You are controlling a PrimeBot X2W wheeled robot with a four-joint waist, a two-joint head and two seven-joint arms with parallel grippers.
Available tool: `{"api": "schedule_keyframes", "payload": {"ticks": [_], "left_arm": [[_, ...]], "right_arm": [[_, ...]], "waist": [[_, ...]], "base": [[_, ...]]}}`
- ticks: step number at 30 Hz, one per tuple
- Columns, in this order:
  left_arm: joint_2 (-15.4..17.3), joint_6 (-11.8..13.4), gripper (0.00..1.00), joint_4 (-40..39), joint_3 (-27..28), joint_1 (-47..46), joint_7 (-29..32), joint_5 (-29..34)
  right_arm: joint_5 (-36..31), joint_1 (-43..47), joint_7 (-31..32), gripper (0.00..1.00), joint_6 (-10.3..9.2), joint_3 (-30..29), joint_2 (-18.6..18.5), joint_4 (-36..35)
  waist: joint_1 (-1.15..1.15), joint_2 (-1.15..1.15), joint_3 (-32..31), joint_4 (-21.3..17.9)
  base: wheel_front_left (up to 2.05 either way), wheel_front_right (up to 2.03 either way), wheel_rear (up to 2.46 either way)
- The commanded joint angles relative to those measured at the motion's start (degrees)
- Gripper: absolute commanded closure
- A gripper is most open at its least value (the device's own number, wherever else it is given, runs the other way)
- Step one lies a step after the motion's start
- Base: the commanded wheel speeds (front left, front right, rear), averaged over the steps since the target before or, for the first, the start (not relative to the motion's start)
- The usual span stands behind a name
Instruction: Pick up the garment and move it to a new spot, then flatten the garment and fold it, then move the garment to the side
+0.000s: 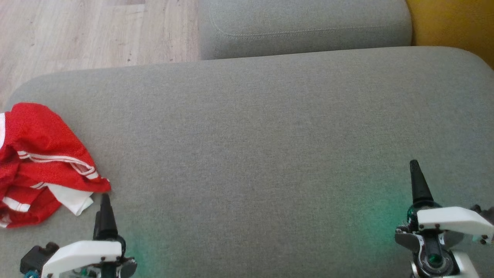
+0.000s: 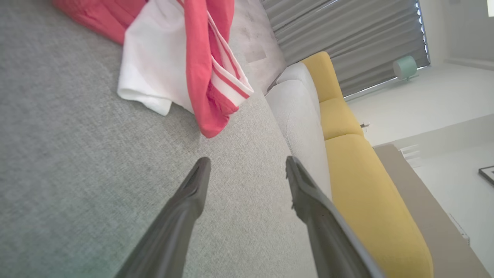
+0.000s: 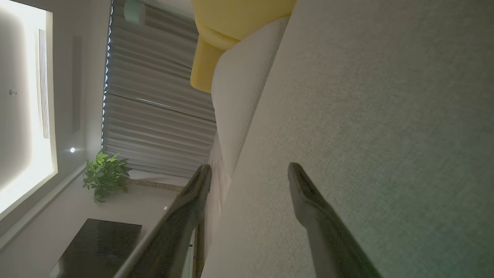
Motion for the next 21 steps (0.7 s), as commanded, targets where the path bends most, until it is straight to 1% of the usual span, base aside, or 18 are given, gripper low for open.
{"api": "schedule_keyframes", "payload": {"ticks": [1,13,14,21], "left_arm": [[1.2,0.2,0.00,-1.4,0.1,-3.4,-0.7,2.2],[2.1,0.1,0.00,0.5,-1.5,-6.1,-2.7,11.8],[2.2,0.1,0.00,0.8,-1.9,-6.4,-3.1,13.4],[2.3,0.9,0.00,1.4,-2.9,-7.4,-4.2,18.8]], "right_arm": [[-1.8,-4.0,-0.8,0.00,0.09,0.6,-1.3,-1.6],[-10.4,-6.9,-2.8,0.00,0.11,2.8,-1.5,-0.5],[-11.9,-7.3,-3.1,0.00,0.11,3.2,-1.6,-0.2],[-17.2,-8.7,-4.3,0.00,0.13,4.3,-1.5,0.8]], "waist": [[0.00,0.00,0.0,0.0],[0.00,0.00,0.3,-0.3],[0.00,0.00,0.3,-0.3],[0.00,0.00,0.3,-0.6]], "base": [[0.00,0.00,0.00],[0.00,0.00,0.00],[0.00,0.00,0.00],[0.00,0.00,0.00]]}}
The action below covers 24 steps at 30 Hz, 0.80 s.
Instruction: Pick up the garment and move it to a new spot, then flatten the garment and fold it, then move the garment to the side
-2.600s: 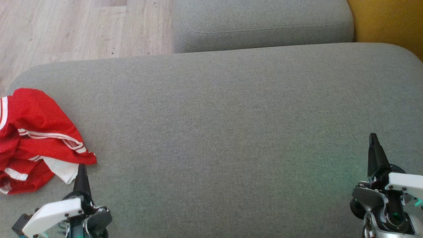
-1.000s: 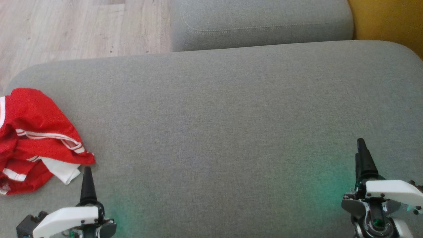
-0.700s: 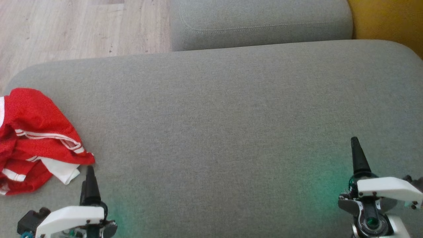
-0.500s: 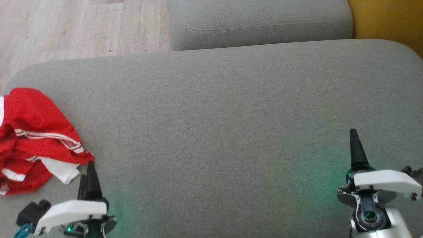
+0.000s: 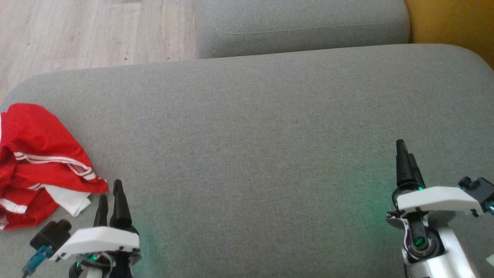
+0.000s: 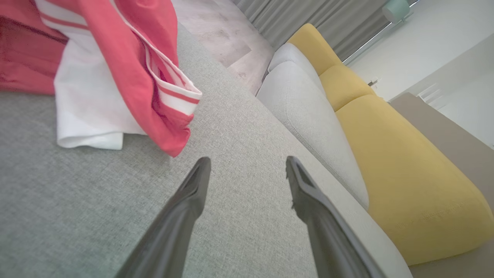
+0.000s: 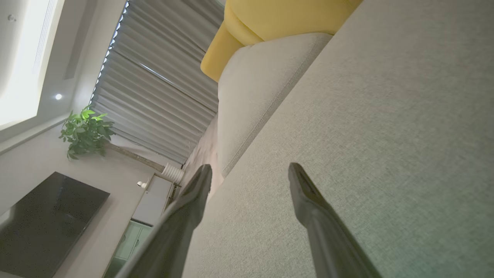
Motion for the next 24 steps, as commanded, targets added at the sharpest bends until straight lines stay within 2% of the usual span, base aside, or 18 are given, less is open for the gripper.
{"api": "schedule_keyframes", "payload": {"ticks": [1,24], "left_arm": [[1.2,0.4,0.00,-1.5,0.5,-3.8,-0.8,2.2],[2.5,4.2,0.00,-0.4,-3.1,-4.6,-4.6,18.3]], "right_arm": [[-2.1,-3.4,-1.0,0.00,0.13,1.0,-0.8,-1.6],[-19.3,-5.1,-4.7,0.00,0.17,2.9,-0.1,1.0]], "waist": [[0.00,0.00,0.0,0.0],[0.00,0.00,0.4,-0.6]], "base": [[0.00,0.00,0.00],[0.00,0.00,0.00]]}}
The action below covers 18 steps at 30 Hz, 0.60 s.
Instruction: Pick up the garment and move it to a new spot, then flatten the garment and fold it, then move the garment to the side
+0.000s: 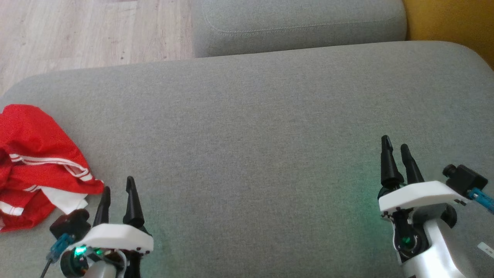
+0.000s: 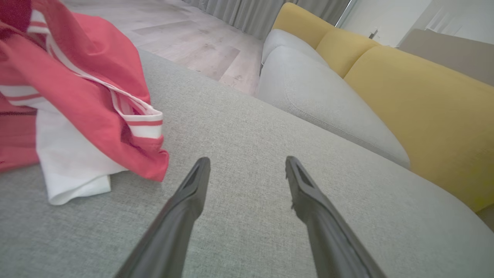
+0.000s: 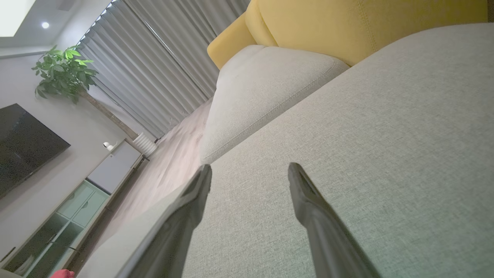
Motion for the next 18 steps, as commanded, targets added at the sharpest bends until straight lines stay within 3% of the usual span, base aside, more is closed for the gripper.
{"api": "schedule_keyframes", "payload": {"ticks": [1,18], "left_arm": [[1.4,0.5,0.00,-1.3,0.7,-3.5,-1.0,2.0],[1.4,2.8,0.00,-1.0,0.3,-2.7,-3.9,13.0]], "right_arm": [[-2.1,-3.0,-1.2,0.00,0.17,1.1,-0.1,-1.3],[-14.4,-2.1,-4.1,0.00,0.20,2.7,0.5,0.4]], "waist": [[0.00,0.00,0.0,0.0],[0.00,0.00,-0.9,-0.3]], "base": [[0.00,0.00,0.00],[0.00,0.00,0.00]]}}
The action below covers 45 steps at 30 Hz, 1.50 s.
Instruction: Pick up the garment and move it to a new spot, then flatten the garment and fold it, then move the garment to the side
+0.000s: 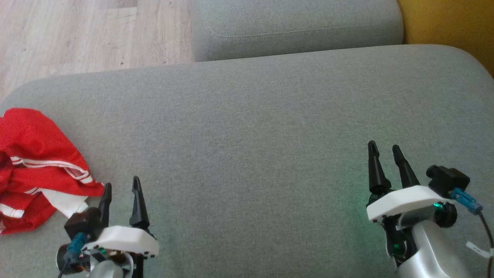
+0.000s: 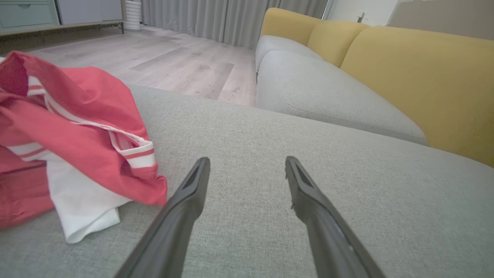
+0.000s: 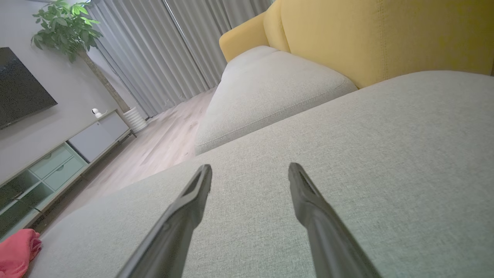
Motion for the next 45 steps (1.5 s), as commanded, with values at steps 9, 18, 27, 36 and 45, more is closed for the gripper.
{"api": "schedule_keyframes", "payload": {"ticks": [9,18,27,36,45], "left_arm": [[1.0,1.4,0.00,-1.5,2.4,-1.5,-2.6,7.0],[0.8,1.8,0.00,-0.3,3.2,-1.6,-3.9,12.6],[0.4,2.0,0.00,1.1,3.7,-1.7,-5.5,19.2],[-0.4,1.8,0.00,1.7,5.0,-1.1,-5.7,20.0],[-0.8,1.9,0.00,1.8,6.9,-2.3,-5.7,20.1]], "right_arm": [[-7.3,-1.9,-2.5,0.00,0.22,1.5,0.0,-0.1],[-12.1,-2.3,-3.8,0.00,0.23,2.2,0.0,1.2],[-17.3,-3.0,-5.4,0.00,0.25,3.4,0.0,2.8],[-17.8,-3.0,-5.6,0.00,0.25,3.3,0.0,3.7],[-16.9,-3.0,-5.6,0.00,0.25,4.3,0.0,2.3]], "waist": [[0.00,0.00,-0.4,-0.6],[0.00,0.00,-0.3,-0.6],[0.00,0.00,-0.2,-0.5],[0.00,0.00,0.1,0.0],[0.00,0.00,0.5,6.5]], "base": [[0.00,0.00,0.00],[0.00,0.00,0.00],[0.00,0.00,0.00],[0.00,0.00,0.00],[0.00,0.00,0.00]]}}
